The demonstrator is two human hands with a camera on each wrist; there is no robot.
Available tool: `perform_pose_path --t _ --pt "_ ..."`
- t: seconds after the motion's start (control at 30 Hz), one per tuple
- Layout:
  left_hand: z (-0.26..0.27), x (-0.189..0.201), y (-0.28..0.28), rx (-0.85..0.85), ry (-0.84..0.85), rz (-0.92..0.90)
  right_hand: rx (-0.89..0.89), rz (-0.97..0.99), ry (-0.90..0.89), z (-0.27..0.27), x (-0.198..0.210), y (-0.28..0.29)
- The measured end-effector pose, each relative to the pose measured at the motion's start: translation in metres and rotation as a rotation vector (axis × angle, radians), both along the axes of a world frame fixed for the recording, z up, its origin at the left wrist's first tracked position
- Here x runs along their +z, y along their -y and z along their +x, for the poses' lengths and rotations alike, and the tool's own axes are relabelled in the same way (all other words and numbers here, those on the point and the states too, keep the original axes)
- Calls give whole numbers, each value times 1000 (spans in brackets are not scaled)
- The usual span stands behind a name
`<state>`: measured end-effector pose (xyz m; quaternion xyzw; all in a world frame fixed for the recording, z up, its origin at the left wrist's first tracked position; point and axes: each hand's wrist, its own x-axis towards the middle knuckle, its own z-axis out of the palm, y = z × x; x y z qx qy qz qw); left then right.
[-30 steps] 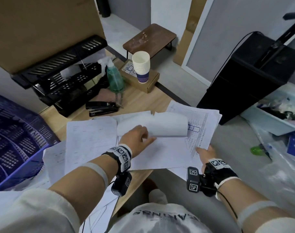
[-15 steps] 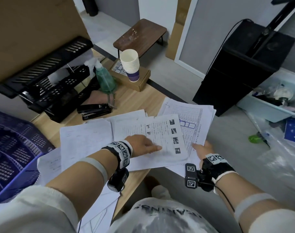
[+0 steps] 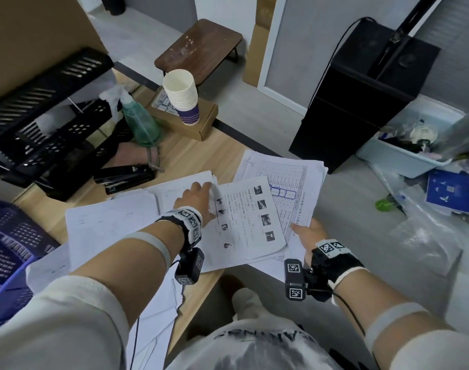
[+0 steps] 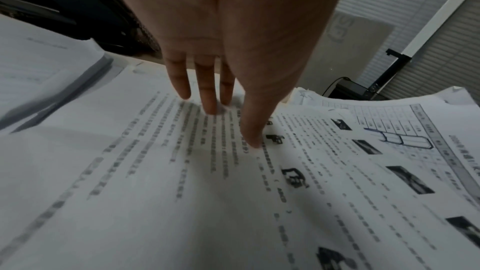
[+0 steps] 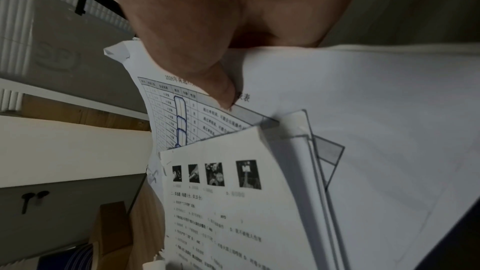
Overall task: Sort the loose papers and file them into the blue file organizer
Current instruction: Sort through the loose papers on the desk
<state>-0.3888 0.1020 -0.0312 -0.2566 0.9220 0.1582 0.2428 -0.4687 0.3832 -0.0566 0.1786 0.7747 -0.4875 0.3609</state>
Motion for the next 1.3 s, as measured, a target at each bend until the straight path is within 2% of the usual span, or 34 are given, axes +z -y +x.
perform_pose_path --t 0.17,0.37,0.5,0.6,0.8,0.97,1.03,1.1,1.13,1.17,1.3 --pt "0 -7 -4 -35 -10 -155 -26 -12 17 6 3 -5" --pt "-2 -5 4 -92 51 -167 -77 -31 49 13 0 -9" --pt "-3 -3 0 -28 99 -80 -120 -73 110 16 -2 -12" --pt "-3 -1 -3 15 110 -68 -224 -138 160 16 1 -13" --pt "-4 -1 -2 80 -3 -68 -300 -194 210 18 4 -11" --pt "-14 -2 -7 321 -112 157 -355 -139 261 12 -1 -13" --pt "-21 0 -13 396 -172 211 -380 -289 432 10 1 -14" --pt "-30 2 -19 461 -211 247 -333 -431 557 8 4 -15" --pt "-34 2 -21 483 -223 265 -288 -396 565 8 8 -13" --pt "-37 1 -24 493 -227 278 -256 -363 544 7 5 -12" --pt "-39 0 -40 474 -206 371 -208 -204 170 12 3 -3"
